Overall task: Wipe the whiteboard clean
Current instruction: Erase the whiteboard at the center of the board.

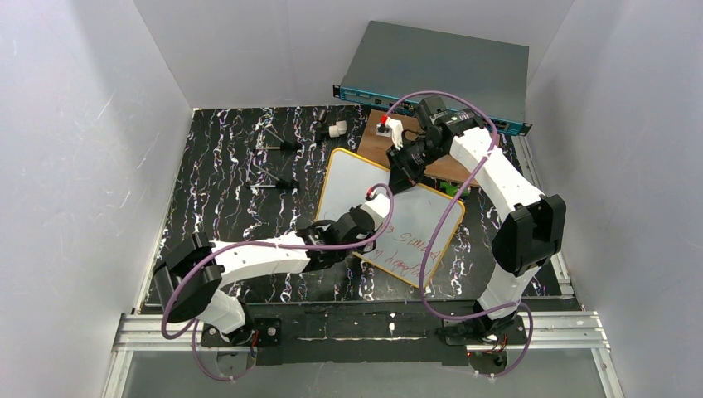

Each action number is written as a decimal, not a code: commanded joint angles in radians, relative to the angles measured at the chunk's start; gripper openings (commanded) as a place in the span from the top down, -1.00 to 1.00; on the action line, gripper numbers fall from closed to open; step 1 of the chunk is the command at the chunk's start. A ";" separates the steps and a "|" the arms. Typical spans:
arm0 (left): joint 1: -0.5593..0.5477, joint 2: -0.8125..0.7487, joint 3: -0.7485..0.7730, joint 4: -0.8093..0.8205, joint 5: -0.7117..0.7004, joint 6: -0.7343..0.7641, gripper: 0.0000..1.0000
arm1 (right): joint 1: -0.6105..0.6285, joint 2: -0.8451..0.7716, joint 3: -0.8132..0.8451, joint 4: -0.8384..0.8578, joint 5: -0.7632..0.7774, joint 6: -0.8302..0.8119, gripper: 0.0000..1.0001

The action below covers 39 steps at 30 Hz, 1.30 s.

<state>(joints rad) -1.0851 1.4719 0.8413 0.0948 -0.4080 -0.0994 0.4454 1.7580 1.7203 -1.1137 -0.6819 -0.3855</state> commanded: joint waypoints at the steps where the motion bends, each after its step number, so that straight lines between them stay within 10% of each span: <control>1: 0.045 -0.021 0.123 0.112 -0.028 0.048 1.00 | 0.046 -0.008 -0.007 -0.033 -0.011 -0.064 0.97; 39: 0.020 -0.035 -0.202 0.199 0.182 -0.119 1.00 | 0.045 -0.005 -0.008 -0.032 -0.005 -0.062 0.97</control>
<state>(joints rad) -1.0523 1.3804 0.6777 0.3359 -0.2161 -0.1776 0.4679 1.7573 1.7191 -1.1263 -0.6830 -0.3920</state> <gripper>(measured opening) 0.234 0.112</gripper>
